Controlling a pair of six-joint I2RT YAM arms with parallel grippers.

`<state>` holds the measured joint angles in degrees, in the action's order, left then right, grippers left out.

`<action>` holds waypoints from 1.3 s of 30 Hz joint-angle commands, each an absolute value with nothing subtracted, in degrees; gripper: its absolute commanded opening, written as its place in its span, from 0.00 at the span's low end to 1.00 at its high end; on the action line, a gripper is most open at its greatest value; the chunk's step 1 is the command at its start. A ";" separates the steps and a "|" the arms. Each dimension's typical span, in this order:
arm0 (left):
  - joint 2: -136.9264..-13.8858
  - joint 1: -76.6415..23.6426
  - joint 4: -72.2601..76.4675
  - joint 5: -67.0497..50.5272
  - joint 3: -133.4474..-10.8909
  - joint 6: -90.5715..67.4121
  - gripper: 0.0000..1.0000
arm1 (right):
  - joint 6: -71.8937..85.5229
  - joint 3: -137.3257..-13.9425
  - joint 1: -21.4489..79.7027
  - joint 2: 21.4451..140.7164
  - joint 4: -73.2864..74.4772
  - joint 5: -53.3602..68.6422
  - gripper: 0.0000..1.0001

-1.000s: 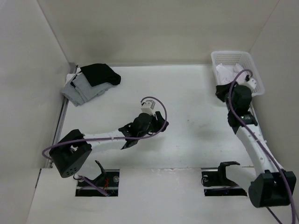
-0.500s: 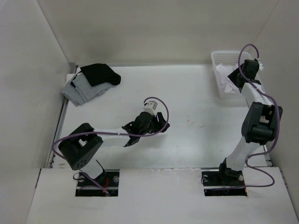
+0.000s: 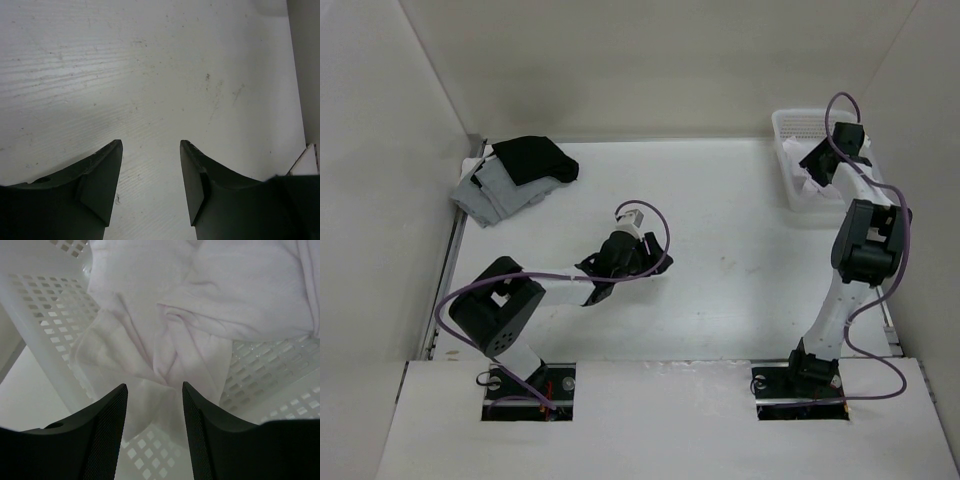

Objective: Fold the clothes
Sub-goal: Grab the tank top from the pile, then move the tank top to the center of the board

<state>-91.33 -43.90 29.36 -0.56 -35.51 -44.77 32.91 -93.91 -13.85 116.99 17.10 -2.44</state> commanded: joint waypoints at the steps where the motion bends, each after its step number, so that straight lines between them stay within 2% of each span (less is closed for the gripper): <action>1: -90.18 -42.76 31.55 -1.85 -36.47 -45.62 0.48 | 31.47 -99.05 -13.93 121.54 21.62 -2.47 0.52; 6: -90.44 -41.97 31.55 -1.85 -36.56 -45.97 0.48 | 31.46 -100.02 -13.67 123.39 22.15 -1.93 0.49; 8: -90.44 -41.88 31.55 -1.93 -36.47 -46.05 0.48 | 31.81 -100.46 -13.67 123.75 22.24 -1.76 0.43; 9: -90.44 -41.88 31.55 -1.93 -36.39 -46.05 0.48 | 31.90 -100.81 -13.67 124.01 22.06 -1.32 0.36; 10: -90.44 -41.88 31.55 -1.93 -36.30 -46.05 0.48 | 32.69 -101.07 -13.67 124.01 21.54 -0.54 0.16; 11: -90.44 -41.88 31.55 -1.93 -36.21 -46.05 0.48 | 33.57 -100.64 -13.67 123.32 20.23 -0.01 0.05; 12: -90.35 -41.88 31.55 -1.93 -36.21 -46.05 0.48 | 34.18 -99.42 -13.67 122.18 18.21 0.26 0.01; 16: -90.88 -41.79 31.55 -1.93 -36.21 -46.05 0.48 | 36.56 -90.98 -13.67 112.26 7.32 0.53 0.00; 20: -91.06 -41.62 31.55 -2.37 -36.30 -46.49 0.48 | 39.80 -81.68 -13.67 95.68 -1.03 0.88 0.00; 26: -88.16 -40.74 31.64 -1.93 -35.95 -47.55 0.48 | 42.45 -74.54 -12.79 77.01 -5.80 3.51 0.00; 30: -84.12 -39.68 31.47 -0.62 -35.34 -48.34 0.48 | 42.54 -73.91 -7.88 66.99 -5.45 5.53 0.00; 34: -77.54 -38.02 29.98 3.94 -32.97 -48.96 0.48 | 39.92 -77.42 4.05 57.06 -3.53 7.47 0.00; 39: -66.81 -33.45 25.50 8.61 -29.89 -49.30 0.48 | 37.88 -84.63 16.28 52.65 -0.70 8.79 0.00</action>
